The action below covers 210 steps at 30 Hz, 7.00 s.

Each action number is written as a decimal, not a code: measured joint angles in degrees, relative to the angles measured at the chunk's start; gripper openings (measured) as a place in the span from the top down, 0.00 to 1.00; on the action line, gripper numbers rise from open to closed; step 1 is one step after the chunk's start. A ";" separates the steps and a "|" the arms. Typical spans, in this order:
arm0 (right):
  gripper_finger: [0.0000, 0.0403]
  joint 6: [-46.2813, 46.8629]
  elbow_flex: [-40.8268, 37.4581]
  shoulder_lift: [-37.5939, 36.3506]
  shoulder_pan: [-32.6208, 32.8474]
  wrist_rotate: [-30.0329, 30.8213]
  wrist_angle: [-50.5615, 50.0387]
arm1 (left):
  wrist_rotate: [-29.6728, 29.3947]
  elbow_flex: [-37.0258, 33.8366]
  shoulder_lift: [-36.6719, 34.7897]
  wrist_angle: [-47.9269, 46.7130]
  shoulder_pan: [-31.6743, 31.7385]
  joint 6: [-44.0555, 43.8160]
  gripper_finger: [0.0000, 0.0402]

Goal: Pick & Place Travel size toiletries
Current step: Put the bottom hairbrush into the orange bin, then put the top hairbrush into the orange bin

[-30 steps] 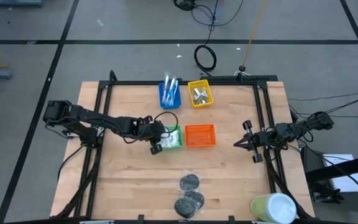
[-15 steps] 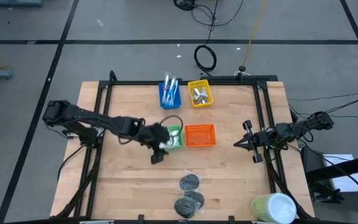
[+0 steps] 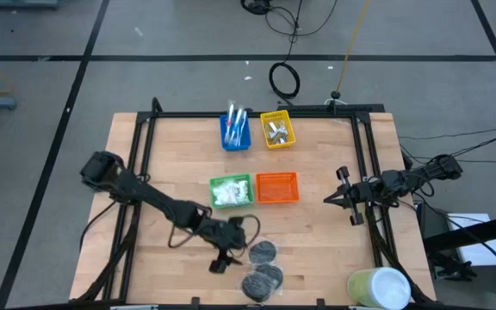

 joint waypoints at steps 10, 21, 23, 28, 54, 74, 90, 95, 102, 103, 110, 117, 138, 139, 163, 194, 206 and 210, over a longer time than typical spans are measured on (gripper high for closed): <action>1.00 0.00 -0.01 -0.02 0.00 0.00 -0.02 | 5.15 -0.02 11.44 13.18 -2.01 -8.13 0.34; 1.00 0.00 0.01 -0.01 0.01 0.00 0.00 | 2.90 -0.02 15.43 14.52 -1.48 -12.17 0.34; 1.00 0.00 0.02 0.00 0.00 0.00 -0.02 | 2.16 -0.02 15.43 14.51 -1.29 -12.96 0.35; 1.00 0.00 0.01 -0.02 0.02 0.00 -0.02 | 2.49 -0.02 15.28 14.51 -1.07 -13.78 0.51; 1.00 0.00 0.02 0.01 0.02 0.00 -0.02 | 0.53 -0.04 -2.46 13.74 3.88 3.07 1.00; 1.00 0.00 0.02 0.01 0.01 0.00 -0.04 | -9.84 -0.02 0.85 15.91 23.47 16.43 1.00; 1.00 0.00 0.00 -0.02 0.00 0.00 -0.02 | -9.96 -0.04 2.08 14.85 26.13 11.37 0.87; 1.00 0.00 0.02 0.01 0.00 0.00 -0.02 | -15.29 -0.04 0.54 12.84 25.04 11.42 0.66; 1.00 0.00 -0.01 0.01 0.00 0.00 -0.02 | -14.04 -0.04 -5.04 9.44 21.06 12.28 0.44; 1.00 0.00 0.02 0.00 0.00 0.00 -0.02 | -13.03 -0.04 -5.93 9.61 19.95 12.29 0.43; 1.00 0.00 -0.01 0.01 0.02 0.00 -0.02 | -8.84 -0.02 -7.83 9.23 11.77 14.10 0.39; 1.00 0.00 0.01 0.01 0.00 0.00 -0.02 | -8.78 -0.04 -3.45 6.27 6.74 8.07 0.39; 1.00 0.00 0.02 0.01 0.02 0.00 -0.02 | -5.47 -0.04 13.45 9.47 8.19 -5.51 0.39; 1.00 0.00 -0.01 0.01 0.00 0.00 -0.04 | -4.78 -0.04 13.86 9.63 8.36 -5.81 0.39; 1.00 0.00 -0.01 -0.02 0.01 0.00 -0.02 | -1.91 -0.04 14.78 9.43 9.97 -5.70 0.98; 1.00 0.00 0.02 0.01 0.00 0.00 -0.02 | -12.35 -0.02 -7.80 13.41 17.32 17.23 1.00; 1.00 0.00 -0.01 -0.02 0.00 0.00 -0.06 | -10.84 -0.02 -3.05 19.03 24.24 12.77 1.00; 1.00 0.00 0.01 0.10 0.00 0.00 -0.02 | -10.83 -0.02 0.80 21.91 24.98 11.00 1.00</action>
